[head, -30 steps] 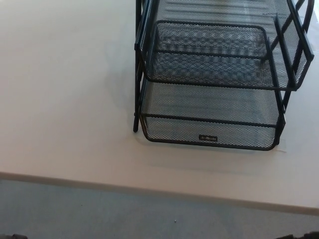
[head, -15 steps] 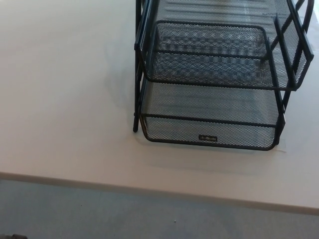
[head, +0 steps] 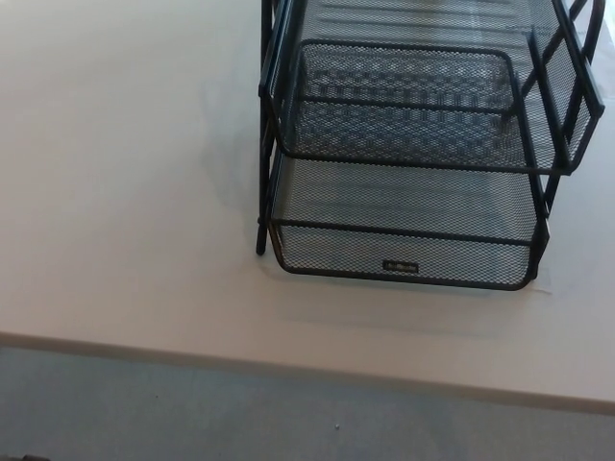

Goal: A balck drawer is kept on the middle of the table and the robot uses its right hand to push it back away from the robot

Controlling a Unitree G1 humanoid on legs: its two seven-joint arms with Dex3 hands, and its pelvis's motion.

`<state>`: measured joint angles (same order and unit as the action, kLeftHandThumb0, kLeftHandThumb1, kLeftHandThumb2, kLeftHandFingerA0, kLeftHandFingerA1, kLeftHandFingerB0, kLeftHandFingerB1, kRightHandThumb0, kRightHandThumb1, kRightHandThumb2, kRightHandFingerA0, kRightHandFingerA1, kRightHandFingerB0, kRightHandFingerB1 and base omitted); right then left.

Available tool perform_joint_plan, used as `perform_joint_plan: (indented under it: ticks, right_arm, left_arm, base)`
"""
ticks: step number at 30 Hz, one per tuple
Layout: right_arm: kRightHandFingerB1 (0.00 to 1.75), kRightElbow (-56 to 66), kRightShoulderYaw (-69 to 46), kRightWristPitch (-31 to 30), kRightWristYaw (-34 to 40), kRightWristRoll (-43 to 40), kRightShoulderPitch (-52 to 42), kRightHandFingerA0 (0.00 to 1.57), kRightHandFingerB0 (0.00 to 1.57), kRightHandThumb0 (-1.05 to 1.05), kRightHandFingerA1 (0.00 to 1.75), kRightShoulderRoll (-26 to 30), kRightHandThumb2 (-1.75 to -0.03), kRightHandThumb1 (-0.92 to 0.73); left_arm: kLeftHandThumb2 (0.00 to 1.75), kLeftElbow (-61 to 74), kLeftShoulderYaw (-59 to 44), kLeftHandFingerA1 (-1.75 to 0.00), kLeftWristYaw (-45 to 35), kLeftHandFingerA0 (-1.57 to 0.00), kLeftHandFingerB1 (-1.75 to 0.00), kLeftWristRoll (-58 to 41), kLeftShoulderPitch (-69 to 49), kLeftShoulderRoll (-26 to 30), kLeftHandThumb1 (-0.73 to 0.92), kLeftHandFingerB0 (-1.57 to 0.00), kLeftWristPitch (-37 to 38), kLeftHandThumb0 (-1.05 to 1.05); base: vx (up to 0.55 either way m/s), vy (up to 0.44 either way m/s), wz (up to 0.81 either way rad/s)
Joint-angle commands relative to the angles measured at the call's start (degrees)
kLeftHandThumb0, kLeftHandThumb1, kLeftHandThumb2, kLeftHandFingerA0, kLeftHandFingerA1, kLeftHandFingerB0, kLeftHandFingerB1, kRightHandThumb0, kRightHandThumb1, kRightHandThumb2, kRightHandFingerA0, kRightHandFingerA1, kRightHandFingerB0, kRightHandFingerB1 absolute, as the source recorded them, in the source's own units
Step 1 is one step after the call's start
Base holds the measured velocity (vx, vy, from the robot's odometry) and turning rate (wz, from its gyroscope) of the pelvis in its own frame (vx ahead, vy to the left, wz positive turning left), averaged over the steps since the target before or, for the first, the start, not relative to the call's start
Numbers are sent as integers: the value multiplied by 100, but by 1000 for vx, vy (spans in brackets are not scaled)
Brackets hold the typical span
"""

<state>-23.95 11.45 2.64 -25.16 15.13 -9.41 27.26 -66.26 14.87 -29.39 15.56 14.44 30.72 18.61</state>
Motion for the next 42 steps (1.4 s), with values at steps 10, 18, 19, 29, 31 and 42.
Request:
perform_joint_plan:
  ticks: [10,18,19,29,31,42]
  right_arm:
    - [29,-441,203,-44,604,442,238,27,25,-57,33,54,-64,-80]
    - [30,-559,291,-221,556,503,365,31,25,-57,36,62,-63,-79]
    - [30,-556,293,-220,565,504,361,32,26,-57,36,62,-63,-79]
    - [30,-593,329,-178,550,512,381,32,25,-56,36,68,-63,-80]
    - [30,-552,349,-212,561,547,372,32,25,-56,35,80,-63,-80]
    - [30,-476,351,-253,522,530,342,31,25,-57,35,88,-64,-80]
  left_arm:
    - [83,-119,-4,-43,105,-27,-40,108,-36,130,60,-19,84,-64]
    - [82,-161,-45,-42,105,-25,-40,68,-62,131,60,-20,152,-63]
    - [82,-158,-45,-42,93,-26,-40,67,-61,130,60,-20,142,-63]
    - [82,-136,-41,-42,90,-26,-40,74,-54,129,60,-20,88,-64]
    - [82,-126,-41,-42,79,-25,-39,71,-57,131,60,-19,114,-63]
    - [82,-132,-41,-42,72,-25,-39,72,-53,131,60,-20,114,-63]
  base:
    - [0,0,0]
    - [0,0,0]
    - [0,0,0]
    - [0,0,0]
    - [0,0,0]
    - [0,0,0]
